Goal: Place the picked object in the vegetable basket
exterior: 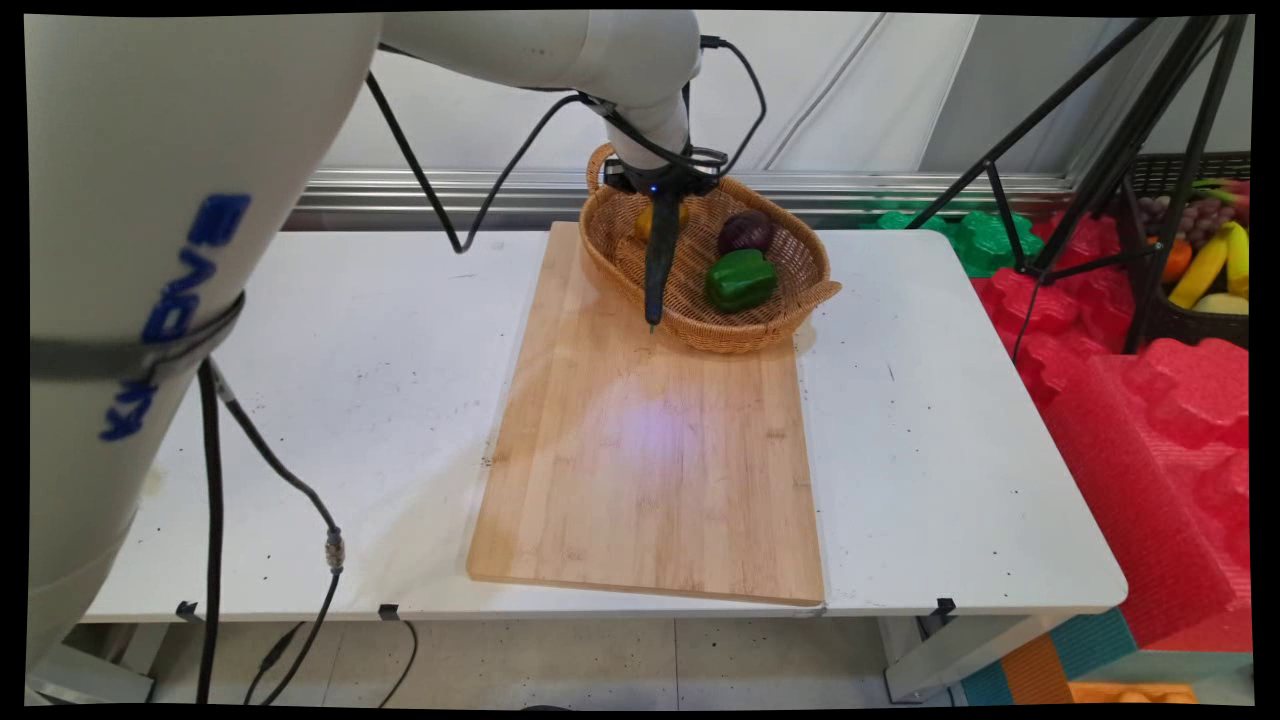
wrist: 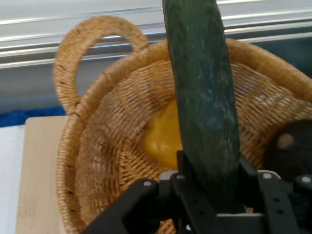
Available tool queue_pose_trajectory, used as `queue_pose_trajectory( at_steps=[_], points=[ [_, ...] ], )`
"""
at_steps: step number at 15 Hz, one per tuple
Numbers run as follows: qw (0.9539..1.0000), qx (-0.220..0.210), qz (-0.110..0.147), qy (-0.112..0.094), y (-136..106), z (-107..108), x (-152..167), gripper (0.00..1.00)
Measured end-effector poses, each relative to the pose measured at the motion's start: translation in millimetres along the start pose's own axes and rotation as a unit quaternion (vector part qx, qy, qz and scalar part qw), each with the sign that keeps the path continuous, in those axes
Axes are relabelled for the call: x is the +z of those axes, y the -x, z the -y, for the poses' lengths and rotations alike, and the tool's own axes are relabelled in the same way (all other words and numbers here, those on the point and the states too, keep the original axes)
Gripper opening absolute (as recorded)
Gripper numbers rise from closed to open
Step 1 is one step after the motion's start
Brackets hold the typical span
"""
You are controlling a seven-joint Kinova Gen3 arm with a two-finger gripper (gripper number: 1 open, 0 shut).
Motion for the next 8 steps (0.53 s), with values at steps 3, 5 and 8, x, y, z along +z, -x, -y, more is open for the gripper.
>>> queue_pose_trajectory(
  at_steps=[3,5,8],
  points=[
    [0.9996,-0.022,0.016,0.001,-1,-1,12,0.0],
    [0.9993,-0.023,0.027,0.006,2,-9,19,0.0],
    [0.999,-0.019,0.039,0.013,6,-15,23,0.0]
  ],
)
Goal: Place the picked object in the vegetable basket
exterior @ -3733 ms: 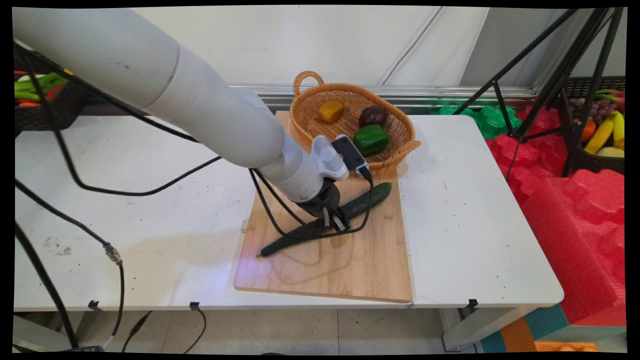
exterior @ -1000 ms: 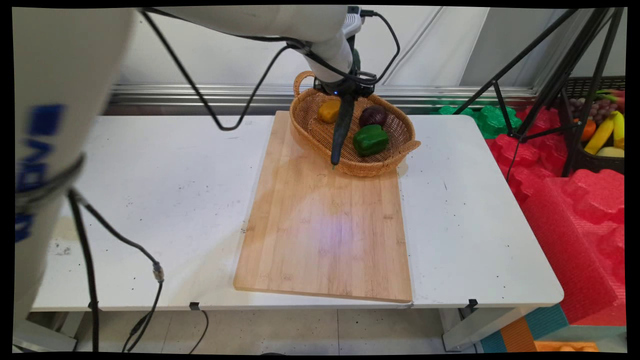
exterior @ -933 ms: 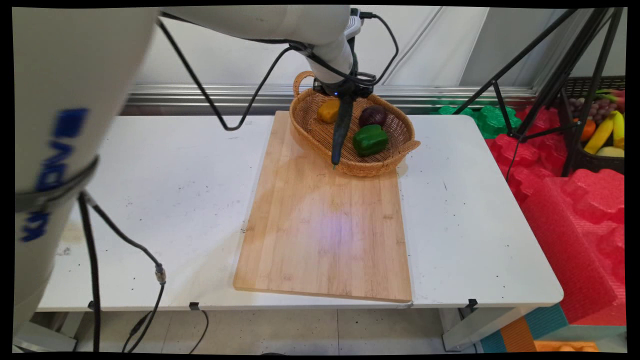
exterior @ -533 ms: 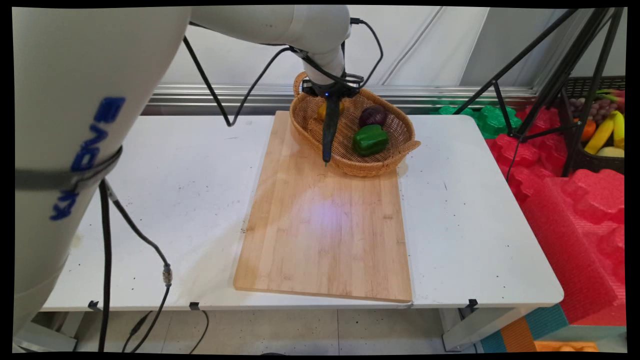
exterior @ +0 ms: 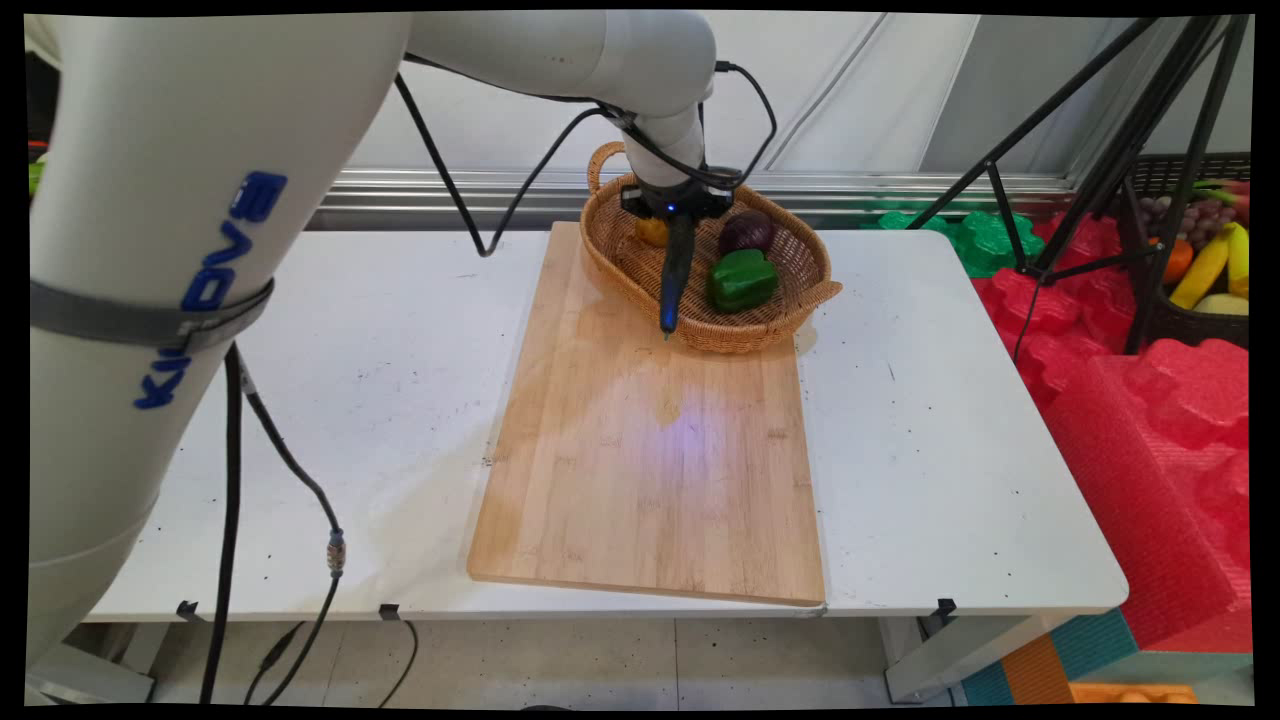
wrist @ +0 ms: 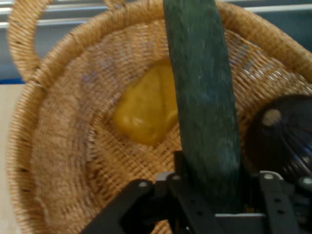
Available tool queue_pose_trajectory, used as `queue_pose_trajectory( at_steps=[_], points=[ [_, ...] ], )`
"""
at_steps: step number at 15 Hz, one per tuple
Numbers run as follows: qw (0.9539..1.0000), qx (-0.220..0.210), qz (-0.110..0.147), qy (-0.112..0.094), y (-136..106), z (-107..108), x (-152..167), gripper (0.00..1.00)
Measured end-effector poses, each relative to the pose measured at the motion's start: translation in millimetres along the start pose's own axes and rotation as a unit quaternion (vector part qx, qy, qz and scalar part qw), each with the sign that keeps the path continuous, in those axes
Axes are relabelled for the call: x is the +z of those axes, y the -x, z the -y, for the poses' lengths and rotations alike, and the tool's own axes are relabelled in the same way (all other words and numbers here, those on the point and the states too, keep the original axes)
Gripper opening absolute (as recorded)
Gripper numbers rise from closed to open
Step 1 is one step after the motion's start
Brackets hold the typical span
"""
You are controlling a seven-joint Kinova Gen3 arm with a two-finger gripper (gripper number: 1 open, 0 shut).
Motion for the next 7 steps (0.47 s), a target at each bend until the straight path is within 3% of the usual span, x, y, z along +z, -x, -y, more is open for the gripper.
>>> queue_pose_trajectory(
  at_steps=[1,2,7],
  points=[
    [1.0,0.001,0.002,0.002,0.8,-1.1,1.0,0.0],
    [1.0,0.004,0.005,0.004,2.0,-3.1,2.3,1.0],
    [0.9997,0.017,0.011,0.012,4.1,-10.7,4.4,1.0]
  ],
)
